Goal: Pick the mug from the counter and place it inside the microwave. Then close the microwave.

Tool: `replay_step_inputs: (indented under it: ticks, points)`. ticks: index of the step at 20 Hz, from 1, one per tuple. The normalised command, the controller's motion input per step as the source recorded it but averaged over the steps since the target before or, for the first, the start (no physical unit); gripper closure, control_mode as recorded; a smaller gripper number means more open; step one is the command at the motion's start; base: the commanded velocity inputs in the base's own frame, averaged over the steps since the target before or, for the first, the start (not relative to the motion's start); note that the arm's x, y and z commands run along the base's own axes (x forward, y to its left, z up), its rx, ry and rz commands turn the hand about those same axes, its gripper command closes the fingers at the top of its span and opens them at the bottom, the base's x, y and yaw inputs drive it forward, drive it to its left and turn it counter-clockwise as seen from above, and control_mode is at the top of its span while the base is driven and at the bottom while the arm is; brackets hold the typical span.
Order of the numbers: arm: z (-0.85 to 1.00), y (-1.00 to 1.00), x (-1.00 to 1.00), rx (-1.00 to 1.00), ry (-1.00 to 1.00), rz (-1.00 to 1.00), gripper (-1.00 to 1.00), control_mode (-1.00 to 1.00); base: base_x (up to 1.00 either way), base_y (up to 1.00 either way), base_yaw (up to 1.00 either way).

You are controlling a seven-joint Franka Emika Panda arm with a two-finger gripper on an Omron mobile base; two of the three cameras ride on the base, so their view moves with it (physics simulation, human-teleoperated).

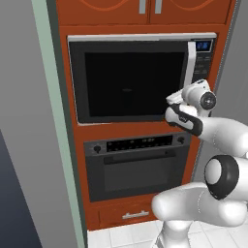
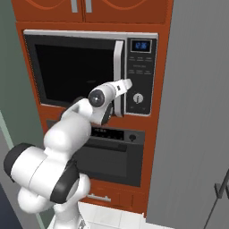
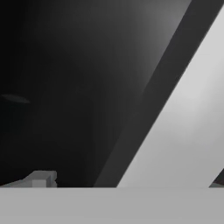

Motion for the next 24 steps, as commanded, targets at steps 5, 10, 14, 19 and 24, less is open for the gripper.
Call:
replay_step_inputs:
  ticks: [5,10,14,19,24]
  points:
    - [0.01,-0.03,0.35,0.0,0.03,0.04,-1.0,-1.0,0.0,0.0,0.0]
    - [0.0,-0.03,0.49,0.0,0.03,0.03,-1.0,-1.0,0.0,0.0,0.0]
    - [0.0,0.0,0.55,0.0,0.04,0.01,-1.0,-1.0,0.0,0.0,0.0]
    - [0.0,-0.01,0.52,0.0,0.03,0.0,-1.0,-1.0,0.0,0.0,0.0]
    - [0.0,0.0,0.51,0.0,0.05,0.0,-1.0,-1.0,0.0,0.0,0.0]
